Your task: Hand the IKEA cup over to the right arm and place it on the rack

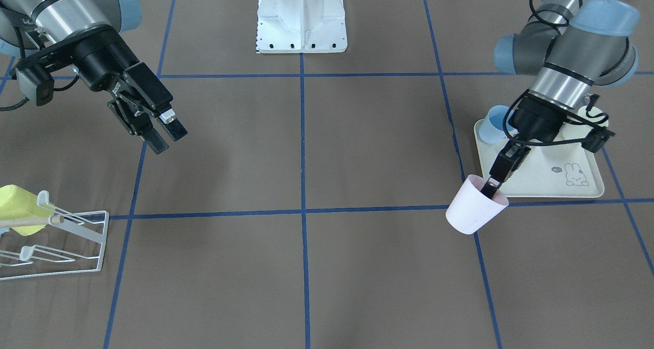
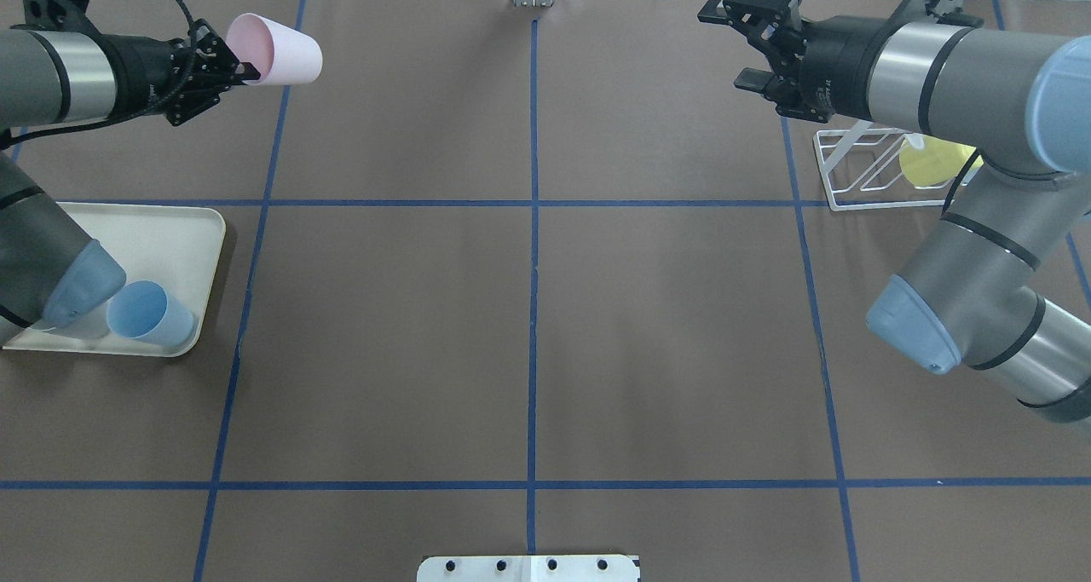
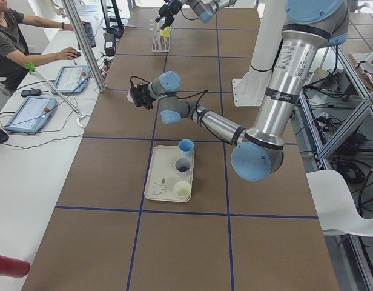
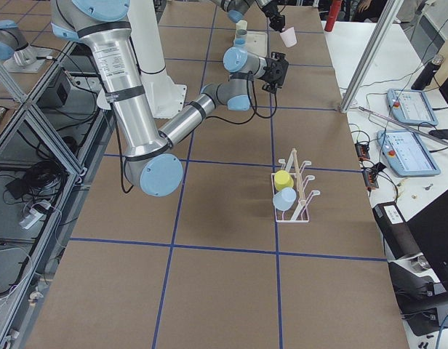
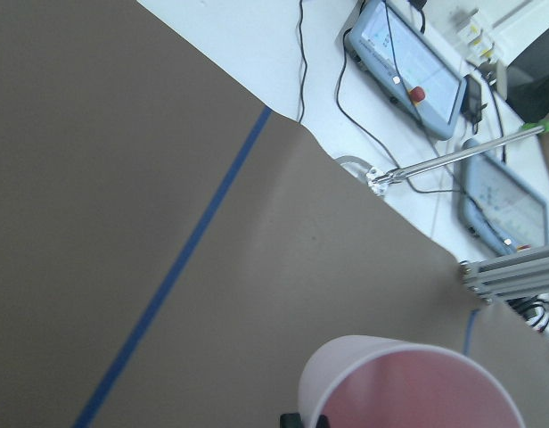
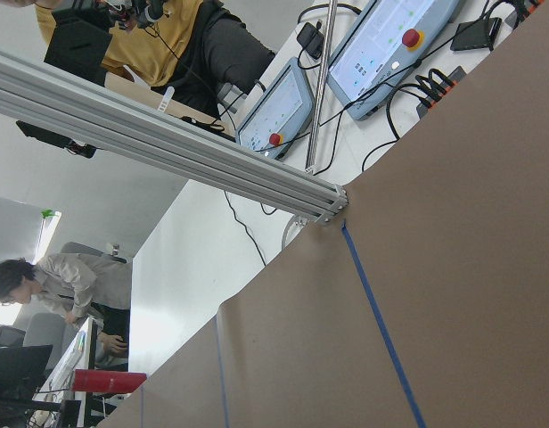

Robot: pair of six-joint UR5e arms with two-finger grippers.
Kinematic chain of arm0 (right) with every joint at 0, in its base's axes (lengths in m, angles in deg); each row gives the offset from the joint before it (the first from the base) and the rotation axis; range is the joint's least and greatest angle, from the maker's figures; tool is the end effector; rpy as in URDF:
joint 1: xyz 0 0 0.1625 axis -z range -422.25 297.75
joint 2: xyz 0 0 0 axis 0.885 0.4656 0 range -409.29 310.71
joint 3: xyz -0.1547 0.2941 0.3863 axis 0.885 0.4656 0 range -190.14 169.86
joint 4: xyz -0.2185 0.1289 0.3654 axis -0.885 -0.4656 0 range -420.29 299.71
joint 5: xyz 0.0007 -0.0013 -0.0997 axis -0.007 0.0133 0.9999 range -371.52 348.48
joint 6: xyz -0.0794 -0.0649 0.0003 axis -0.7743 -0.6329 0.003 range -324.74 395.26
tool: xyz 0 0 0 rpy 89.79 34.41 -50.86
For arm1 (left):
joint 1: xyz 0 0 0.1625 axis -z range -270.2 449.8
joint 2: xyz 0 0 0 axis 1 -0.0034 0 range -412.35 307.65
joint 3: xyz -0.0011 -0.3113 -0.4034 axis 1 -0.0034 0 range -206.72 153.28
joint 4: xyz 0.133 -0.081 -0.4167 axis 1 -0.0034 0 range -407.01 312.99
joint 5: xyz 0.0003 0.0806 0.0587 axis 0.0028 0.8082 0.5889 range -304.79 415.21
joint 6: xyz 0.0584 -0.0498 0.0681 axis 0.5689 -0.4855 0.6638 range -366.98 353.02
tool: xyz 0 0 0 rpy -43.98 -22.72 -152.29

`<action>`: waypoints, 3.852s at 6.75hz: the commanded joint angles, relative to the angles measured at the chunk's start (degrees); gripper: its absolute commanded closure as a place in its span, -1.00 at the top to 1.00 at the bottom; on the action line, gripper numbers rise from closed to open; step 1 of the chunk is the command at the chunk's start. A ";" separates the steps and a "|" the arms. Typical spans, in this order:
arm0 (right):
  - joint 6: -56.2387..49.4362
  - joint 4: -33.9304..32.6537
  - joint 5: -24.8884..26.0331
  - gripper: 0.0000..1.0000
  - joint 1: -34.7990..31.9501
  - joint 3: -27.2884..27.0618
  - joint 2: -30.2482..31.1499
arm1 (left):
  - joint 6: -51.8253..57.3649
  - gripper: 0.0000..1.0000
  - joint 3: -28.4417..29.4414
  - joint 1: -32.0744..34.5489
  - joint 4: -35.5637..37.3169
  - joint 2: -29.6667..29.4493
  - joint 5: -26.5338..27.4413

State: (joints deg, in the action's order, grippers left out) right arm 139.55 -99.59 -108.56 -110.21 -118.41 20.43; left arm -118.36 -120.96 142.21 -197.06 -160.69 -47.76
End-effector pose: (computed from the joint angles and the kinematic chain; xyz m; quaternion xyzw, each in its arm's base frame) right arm -0.3199 -0.5350 0.2777 0.1612 -0.6838 0.3303 0.6304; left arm 0.3178 -0.5935 0.3970 0.0936 0.6548 -0.3883 0.6416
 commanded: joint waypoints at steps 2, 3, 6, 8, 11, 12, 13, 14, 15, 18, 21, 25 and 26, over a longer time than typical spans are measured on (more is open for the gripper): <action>6.17 0.01 4.81 1.00 4.16 -0.01 -5.54 | -25.49 -1.00 3.62 -9.22 -19.62 -5.64 14.23; 8.53 0.09 7.89 1.00 6.19 0.07 -7.39 | -29.29 -1.00 5.98 -10.03 -27.33 -5.56 16.37; 10.93 7.89 13.89 1.00 10.86 1.99 -8.99 | -36.10 -1.00 11.63 -10.13 -44.35 -5.73 16.57; 10.49 9.32 13.90 1.00 11.92 4.54 -10.30 | -36.10 -1.00 11.37 -12.57 -44.37 -9.24 16.57; 10.49 9.41 16.36 1.00 13.68 6.67 -13.12 | -35.66 -1.00 11.54 -17.41 -43.76 -13.28 20.60; 10.49 9.32 16.36 1.00 13.77 6.67 -13.39 | -35.49 -1.00 11.71 -18.73 -43.50 -14.17 21.66; 10.49 9.32 16.36 1.00 13.77 6.84 -13.39 | -35.31 -1.00 11.72 -19.61 -43.58 -14.52 22.71; 10.49 9.32 16.36 1.00 13.77 7.10 -13.39 | -35.31 -1.00 11.63 -20.49 -43.49 -14.62 22.81; 10.49 9.32 16.45 1.00 13.77 7.28 -13.39 | -35.31 -1.00 11.54 -20.58 -43.49 -15.31 22.90; 10.49 9.41 17.76 1.00 14.47 7.63 -13.39 | -35.05 -1.00 11.54 -22.95 -42.01 -16.89 25.70; 10.49 9.41 17.77 0.92 14.47 7.63 -13.39 | -34.87 -1.00 11.54 -23.22 -41.30 -17.43 25.80; 10.49 11.59 17.85 -1.00 14.30 7.98 -13.21 | -30.42 0.99 11.54 -23.31 -41.65 -16.90 25.71; 10.49 11.70 17.77 -1.00 14.12 8.16 -13.21 | -29.69 1.00 11.45 -23.31 -41.73 -16.64 25.71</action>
State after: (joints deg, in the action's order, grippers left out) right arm 150.06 -88.58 -90.75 -95.97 -110.50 7.17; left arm -149.66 -109.39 118.87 -238.73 -177.45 -22.06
